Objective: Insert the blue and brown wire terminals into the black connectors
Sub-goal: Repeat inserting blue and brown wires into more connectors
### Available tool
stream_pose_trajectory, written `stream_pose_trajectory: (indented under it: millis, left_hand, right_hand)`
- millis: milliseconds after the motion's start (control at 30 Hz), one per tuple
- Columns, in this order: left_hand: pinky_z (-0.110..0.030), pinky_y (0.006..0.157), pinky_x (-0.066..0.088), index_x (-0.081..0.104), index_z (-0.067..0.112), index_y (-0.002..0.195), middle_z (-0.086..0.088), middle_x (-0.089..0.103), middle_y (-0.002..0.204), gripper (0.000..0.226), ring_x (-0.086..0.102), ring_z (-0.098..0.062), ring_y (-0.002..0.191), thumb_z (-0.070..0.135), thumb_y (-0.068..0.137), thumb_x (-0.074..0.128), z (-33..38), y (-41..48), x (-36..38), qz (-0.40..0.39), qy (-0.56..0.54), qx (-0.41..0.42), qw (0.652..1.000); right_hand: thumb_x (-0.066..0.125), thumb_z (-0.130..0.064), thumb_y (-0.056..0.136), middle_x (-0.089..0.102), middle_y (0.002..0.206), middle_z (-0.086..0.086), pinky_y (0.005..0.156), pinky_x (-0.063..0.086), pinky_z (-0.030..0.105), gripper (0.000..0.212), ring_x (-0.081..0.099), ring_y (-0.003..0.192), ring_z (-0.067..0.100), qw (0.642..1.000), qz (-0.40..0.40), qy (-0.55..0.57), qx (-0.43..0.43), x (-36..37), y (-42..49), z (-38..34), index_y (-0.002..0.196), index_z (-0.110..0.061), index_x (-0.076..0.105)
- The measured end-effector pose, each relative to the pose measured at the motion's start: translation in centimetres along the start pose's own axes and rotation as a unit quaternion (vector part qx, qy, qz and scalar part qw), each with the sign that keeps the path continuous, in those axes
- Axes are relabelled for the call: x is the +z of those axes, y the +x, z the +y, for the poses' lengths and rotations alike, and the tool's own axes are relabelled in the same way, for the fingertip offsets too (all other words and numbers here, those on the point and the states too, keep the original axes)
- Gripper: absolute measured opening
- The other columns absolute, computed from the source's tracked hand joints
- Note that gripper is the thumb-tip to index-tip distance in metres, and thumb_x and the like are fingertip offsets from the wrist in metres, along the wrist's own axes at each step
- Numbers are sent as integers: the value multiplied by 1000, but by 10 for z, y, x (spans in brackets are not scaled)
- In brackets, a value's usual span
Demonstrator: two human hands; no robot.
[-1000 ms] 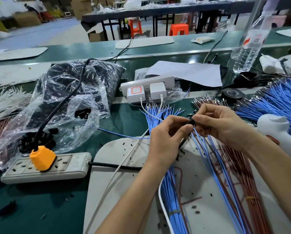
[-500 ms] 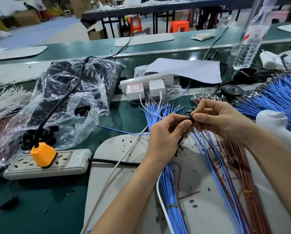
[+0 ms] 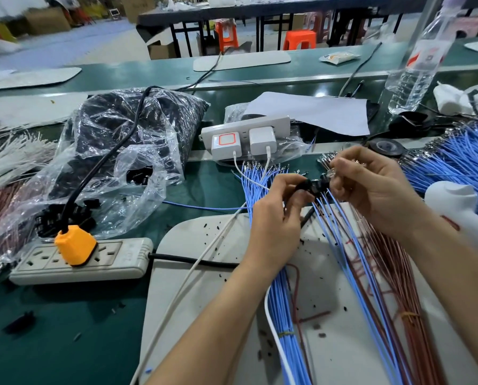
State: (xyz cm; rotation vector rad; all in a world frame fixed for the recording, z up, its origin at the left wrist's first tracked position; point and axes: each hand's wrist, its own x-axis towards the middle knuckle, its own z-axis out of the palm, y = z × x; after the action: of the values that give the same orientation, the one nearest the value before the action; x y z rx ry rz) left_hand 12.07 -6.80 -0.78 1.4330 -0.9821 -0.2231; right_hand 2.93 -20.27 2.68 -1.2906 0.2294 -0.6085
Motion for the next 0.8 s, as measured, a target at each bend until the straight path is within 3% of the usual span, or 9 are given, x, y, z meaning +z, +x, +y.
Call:
stream_pose_trajectory:
  millis: [133, 233, 367, 633, 733, 800]
  left_hand:
    - [-44, 92, 51, 45, 20, 105, -3, 67, 102, 26, 62, -10, 103, -5, 96, 40, -1, 2, 1, 14, -11, 7, 1000]
    - [-34, 102, 44, 44, 17, 106, -5, 65, 110, 33, 59, -12, 110, -12, 92, 35, -1, 2, 1, 11, -32, 15, 999]
    - [-15, 95, 41, 44, 17, 104, 12, 60, 103, 31, 57, 3, 100, -10, 92, 34, -2, 3, 1, 10, -46, 18, 999]
    - [-30, 100, 44, 44, 22, 103, 0, 61, 116, 30, 58, -9, 112, -5, 93, 33, -1, 2, 1, -10, -69, 16, 997]
    - [-28, 95, 46, 46, 19, 104, 5, 63, 106, 27, 60, -6, 103, -4, 93, 37, -1, 2, 0, -11, -51, 15, 999]
    - [-28, 93, 45, 49, 14, 106, 6, 63, 99, 24, 60, -6, 98, -3, 92, 40, -1, 2, 1, -4, -19, 17, 1000]
  right_hand:
    - [71, -25, 71, 62, 64, -1, 57, 50, 20, 7, 58, 58, 9, 1000, -2, 13, -15, -1, 0, -4, 78, -24, 71]
    - [67, -16, 74, 63, 62, 3, 58, 51, 20, 6, 59, 59, 12, 999, -30, -2, -15, 7, -2, -2, 78, -19, 70]
    - [60, -5, 74, 66, 66, 6, 61, 53, 20, 15, 62, 60, 14, 998, -60, -21, -19, 15, -8, -4, 86, -8, 68]
    - [62, -10, 74, 66, 61, 2, 55, 51, 22, 14, 61, 56, 15, 993, -36, -104, -49, 26, -14, -7, 84, -1, 62]
    - [65, 1, 80, 67, 60, 2, 53, 51, 20, 4, 60, 53, 13, 979, -25, -181, -85, 27, -13, -6, 80, -2, 62]
    - [67, 3, 81, 66, 58, 1, 53, 51, 19, 13, 61, 53, 11, 960, -1, -261, -105, 24, -12, -3, 76, -7, 63]
